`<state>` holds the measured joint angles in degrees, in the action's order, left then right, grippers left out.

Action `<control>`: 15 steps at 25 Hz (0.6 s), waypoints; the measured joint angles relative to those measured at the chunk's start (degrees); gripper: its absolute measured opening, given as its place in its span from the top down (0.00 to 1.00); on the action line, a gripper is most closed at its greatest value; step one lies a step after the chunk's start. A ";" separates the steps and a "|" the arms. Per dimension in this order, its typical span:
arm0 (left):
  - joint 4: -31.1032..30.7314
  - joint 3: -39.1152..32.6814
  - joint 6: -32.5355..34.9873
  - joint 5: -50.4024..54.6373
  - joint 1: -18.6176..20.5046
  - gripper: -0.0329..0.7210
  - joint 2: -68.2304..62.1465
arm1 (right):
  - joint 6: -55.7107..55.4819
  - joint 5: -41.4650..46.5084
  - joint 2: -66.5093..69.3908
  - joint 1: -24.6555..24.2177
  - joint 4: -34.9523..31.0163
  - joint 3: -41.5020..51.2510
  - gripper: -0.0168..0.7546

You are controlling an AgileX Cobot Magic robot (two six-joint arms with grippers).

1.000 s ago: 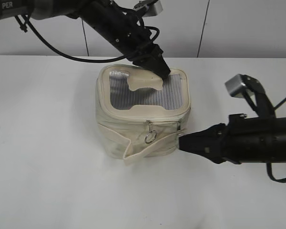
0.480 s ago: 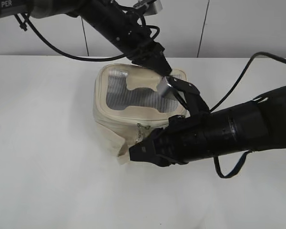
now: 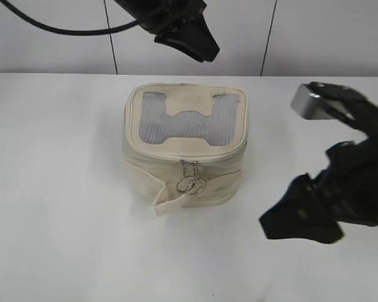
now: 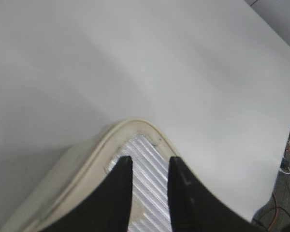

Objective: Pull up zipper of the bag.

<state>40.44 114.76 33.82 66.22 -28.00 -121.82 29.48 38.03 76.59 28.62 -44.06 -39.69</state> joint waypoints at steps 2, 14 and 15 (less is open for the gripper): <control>-0.36 -4.34 -0.57 0.31 0.18 0.70 4.45 | -6.75 3.92 -6.65 -0.10 8.67 0.00 0.31; -26.70 -61.39 -23.02 -16.60 -0.46 0.70 69.73 | -20.88 25.75 -51.85 -0.10 33.95 7.29 0.31; -29.29 -65.49 -25.66 -15.85 -0.46 0.70 77.36 | -21.05 26.15 -55.53 -0.10 34.45 8.35 0.31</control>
<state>11.15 49.27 8.16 50.37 -28.46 -44.46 8.43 64.18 21.06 28.52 -9.61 -31.34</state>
